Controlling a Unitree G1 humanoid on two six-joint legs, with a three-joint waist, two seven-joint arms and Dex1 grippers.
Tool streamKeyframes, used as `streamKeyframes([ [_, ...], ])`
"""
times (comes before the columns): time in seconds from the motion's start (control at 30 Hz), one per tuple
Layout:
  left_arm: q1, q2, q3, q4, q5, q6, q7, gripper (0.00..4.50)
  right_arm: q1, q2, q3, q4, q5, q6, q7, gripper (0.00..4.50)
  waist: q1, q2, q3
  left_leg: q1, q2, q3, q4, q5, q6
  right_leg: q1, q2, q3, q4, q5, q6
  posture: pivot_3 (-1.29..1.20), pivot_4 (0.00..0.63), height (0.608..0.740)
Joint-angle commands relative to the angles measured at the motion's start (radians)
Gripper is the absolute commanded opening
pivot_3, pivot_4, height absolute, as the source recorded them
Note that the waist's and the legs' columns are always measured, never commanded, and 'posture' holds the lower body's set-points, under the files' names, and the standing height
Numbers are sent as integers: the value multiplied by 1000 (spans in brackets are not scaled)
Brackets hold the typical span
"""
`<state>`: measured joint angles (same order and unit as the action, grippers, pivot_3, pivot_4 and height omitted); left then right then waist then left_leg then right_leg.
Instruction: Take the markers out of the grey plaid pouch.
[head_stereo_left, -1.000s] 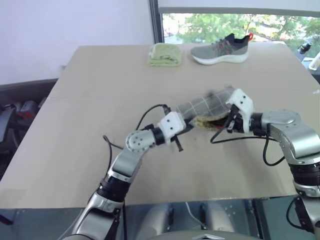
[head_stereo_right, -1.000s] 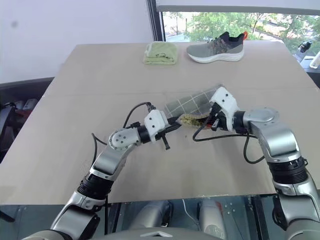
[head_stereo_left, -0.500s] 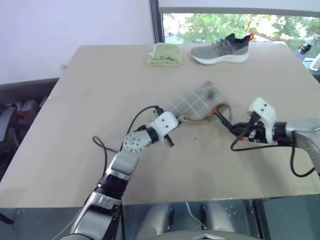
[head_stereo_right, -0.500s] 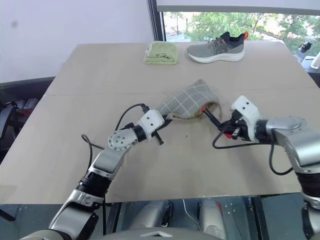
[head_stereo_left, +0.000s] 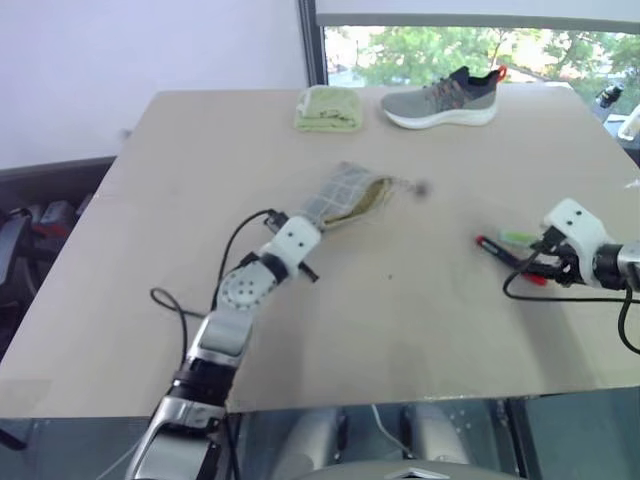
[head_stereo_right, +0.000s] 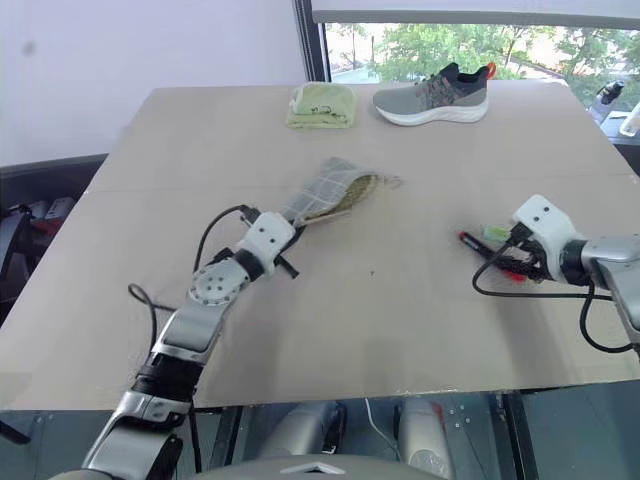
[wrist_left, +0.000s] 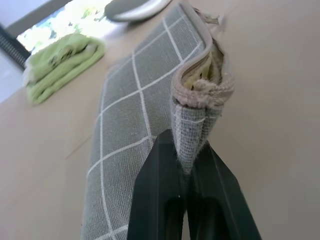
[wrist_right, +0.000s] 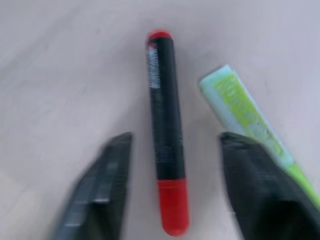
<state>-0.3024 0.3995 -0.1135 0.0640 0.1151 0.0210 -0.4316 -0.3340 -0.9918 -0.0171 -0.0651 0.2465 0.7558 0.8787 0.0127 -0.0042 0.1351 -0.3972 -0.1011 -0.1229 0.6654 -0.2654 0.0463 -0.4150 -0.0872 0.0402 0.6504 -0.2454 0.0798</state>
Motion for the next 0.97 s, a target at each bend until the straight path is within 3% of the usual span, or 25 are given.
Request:
streamKeyframes([
  [0.03, 33, 39, 50, -103, -9, 22, -2, 0, -39, 9, -65, -9, 16, -33, -13, 3022, 1, 0, 0, 0, 0, 0, 0, 0, 0, 0, 0, 0, 0, 0, 0, 0, 150, 740],
  [0.13, 88, 93, 74, -168, 8, 30, -14, 0, -46, 31, -132, -29, 80, -1, -10, 3022, 1, 0, 0, 0, 0, 0, 0, 0, 0, 0, 0, 0, 0, 0, 0, 0, 150, 740],
  [0.23, 152, 145, 119, -206, 2, 31, -18, 957, -3, 33, -192, -45, 127, 13, 3, 3071, 2, 0, 0, 0, 0, -1, -1, 0, 0, 0, 0, 0, -2, 0, 0, 0, 150, 740],
  [0.33, 191, 174, 175, -202, -4, 39, -2, 2347, 59, 46, -243, -87, 168, 1, 17, 3071, 4, 0, 0, 0, 0, -1, -3, 0, 0, 0, 0, -1, -4, 0, 0, 0, 150, 740],
  [0.47, 263, 182, 211, -260, -38, 75, -22, 2347, 147, 122, -323, -222, 314, 47, 38, 3071, 1, 0, 0, 0, 0, -1, -3, 0, 0, 1, 0, 0, -3, 0, 0, 0, 150, 740],
  [0.6, 480, 154, 275, -476, -262, 187, -138, 2347, 362, 185, -383, -322, 417, -14, 145, 3071, 1, 0, 0, 0, 1, -1, -4, -1, 1, 1, -1, 0, -6, 0, 0, 0, 150, 740],
  [0.7, 606, 144, 322, -572, -377, 279, -167, 2347, 488, 173, -388, -282, 364, -125, 208, 3071, 4, 0, 0, 0, 1, 0, -5, -2, 3, 2, -1, 0, -8, 0, 0, 0, 150, 740],
  [0.8, 717, 142, 380, -646, -502, 330, -218, 2347, 520, 180, -433, -190, 374, -185, 239, 3071, 3, 1, 1, 2, 1, 1, -5, -5, 7, 3, -1, 0, -8, 1, -1, 0, 150, 740],
  [0.97, 805, 147, 418, -676, -535, 361, -216, 2347, 531, 156, -442, -71, 327, -307, 299, 3071, 2, 3, 3, 19, 3, 1, -7, -8, 3, 20, 0, 0, -9, -2, -5, 0, 150, 740],
])
